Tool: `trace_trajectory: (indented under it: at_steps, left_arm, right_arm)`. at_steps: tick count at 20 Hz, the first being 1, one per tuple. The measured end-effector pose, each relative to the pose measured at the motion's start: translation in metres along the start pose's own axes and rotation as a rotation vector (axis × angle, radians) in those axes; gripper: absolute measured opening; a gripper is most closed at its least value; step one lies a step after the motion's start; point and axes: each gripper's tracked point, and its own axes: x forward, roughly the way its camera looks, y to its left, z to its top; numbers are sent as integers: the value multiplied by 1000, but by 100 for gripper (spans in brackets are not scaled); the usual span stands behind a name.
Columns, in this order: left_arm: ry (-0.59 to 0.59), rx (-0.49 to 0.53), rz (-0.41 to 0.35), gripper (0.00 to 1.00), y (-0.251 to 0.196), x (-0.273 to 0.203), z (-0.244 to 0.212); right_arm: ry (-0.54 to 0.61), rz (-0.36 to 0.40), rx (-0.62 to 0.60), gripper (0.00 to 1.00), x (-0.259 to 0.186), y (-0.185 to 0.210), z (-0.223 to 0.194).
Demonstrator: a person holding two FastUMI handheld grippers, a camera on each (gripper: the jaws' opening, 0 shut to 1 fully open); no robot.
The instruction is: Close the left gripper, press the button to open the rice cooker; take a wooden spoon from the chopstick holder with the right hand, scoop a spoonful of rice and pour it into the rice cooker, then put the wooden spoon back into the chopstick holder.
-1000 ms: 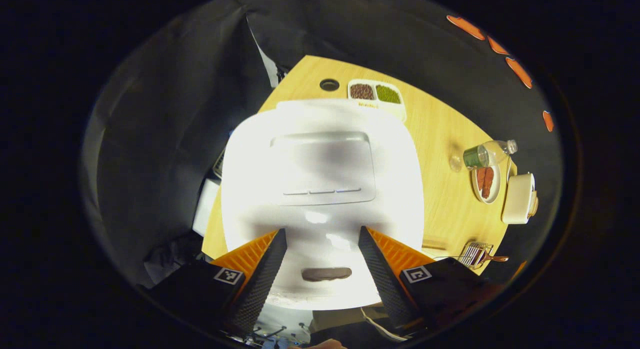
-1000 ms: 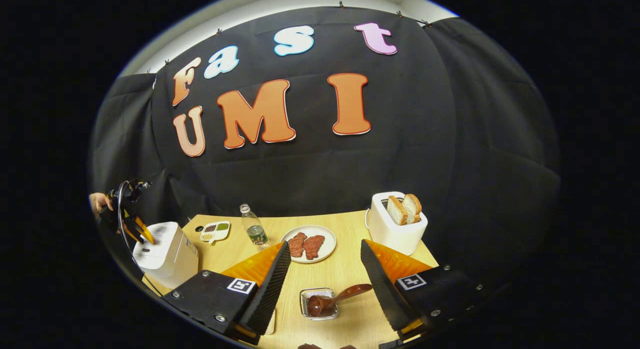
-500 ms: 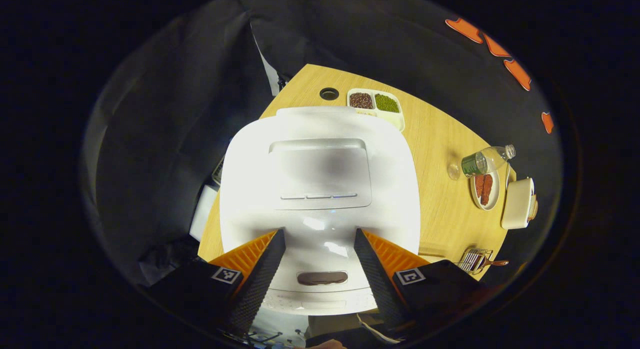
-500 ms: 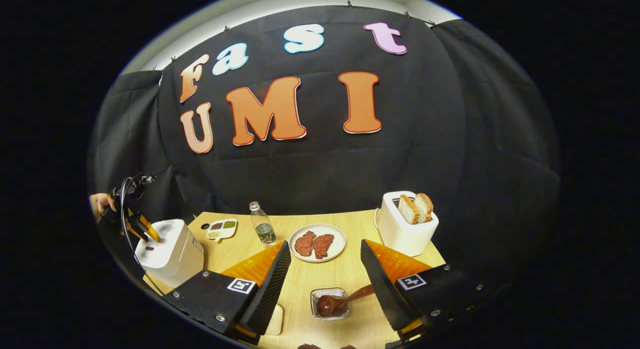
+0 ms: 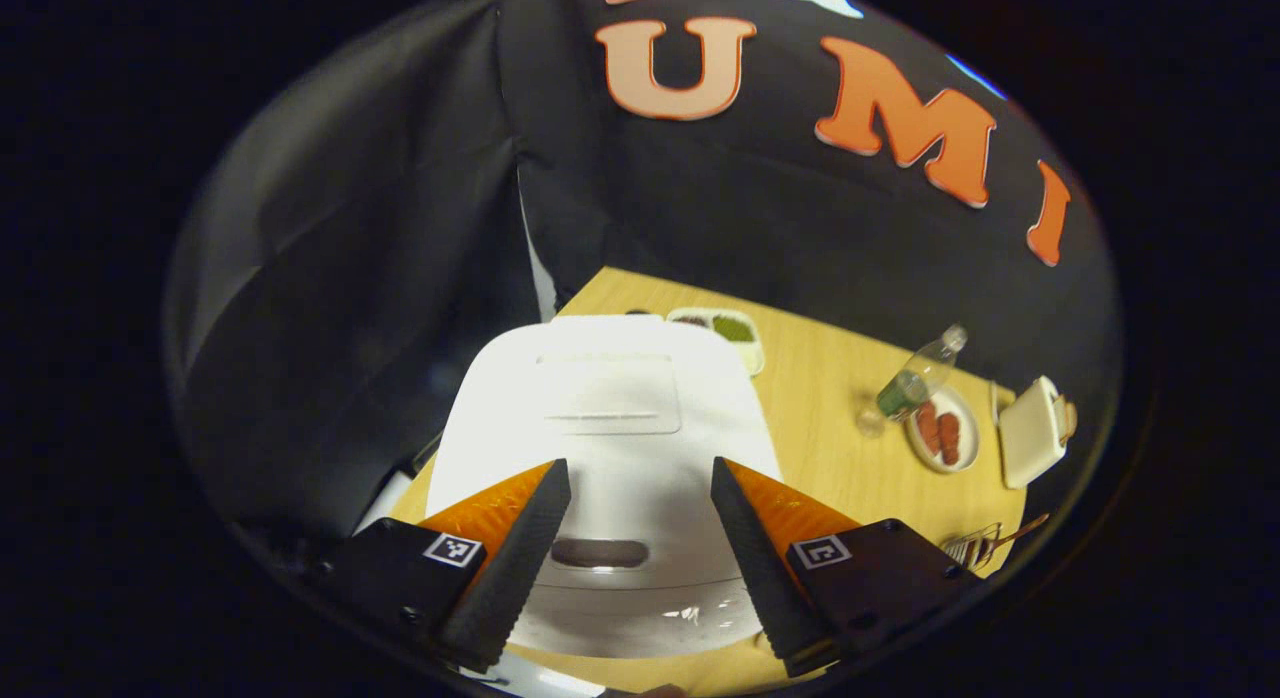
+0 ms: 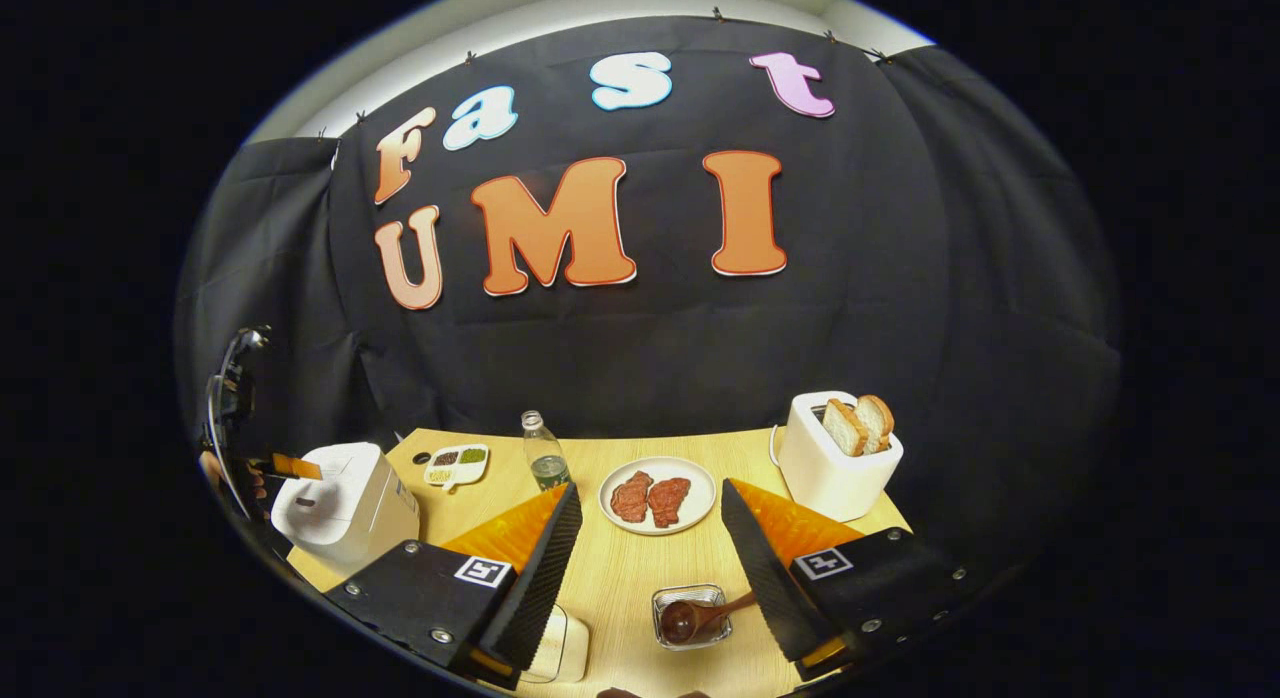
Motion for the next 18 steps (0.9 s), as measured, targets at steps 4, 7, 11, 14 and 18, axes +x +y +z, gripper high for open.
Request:
trace_trajectory:
  at_steps: [4, 7, 11, 14, 18]
  left_arm:
    - [-295, 77, -42, 99, -10, -72, 69]
    - [-445, 97, -54, 96, -17, -120, 92]
    - [-593, 73, -80, 99, -30, -182, 99]
    - [-660, 82, -100, 99, -46, -210, 85]
    - [-767, 133, -192, 96, -87, -229, 70]
  right_arm:
    - [-78, 2, -14, 87, -6, 16, 28]
    - [-147, 2, -36, 87, -14, 29, 51]
    - [-230, 22, -99, 87, -28, 53, 72]
    - [-284, 61, -136, 87, -40, 78, 81]
    - [-304, 77, -228, 87, -39, 89, 68]
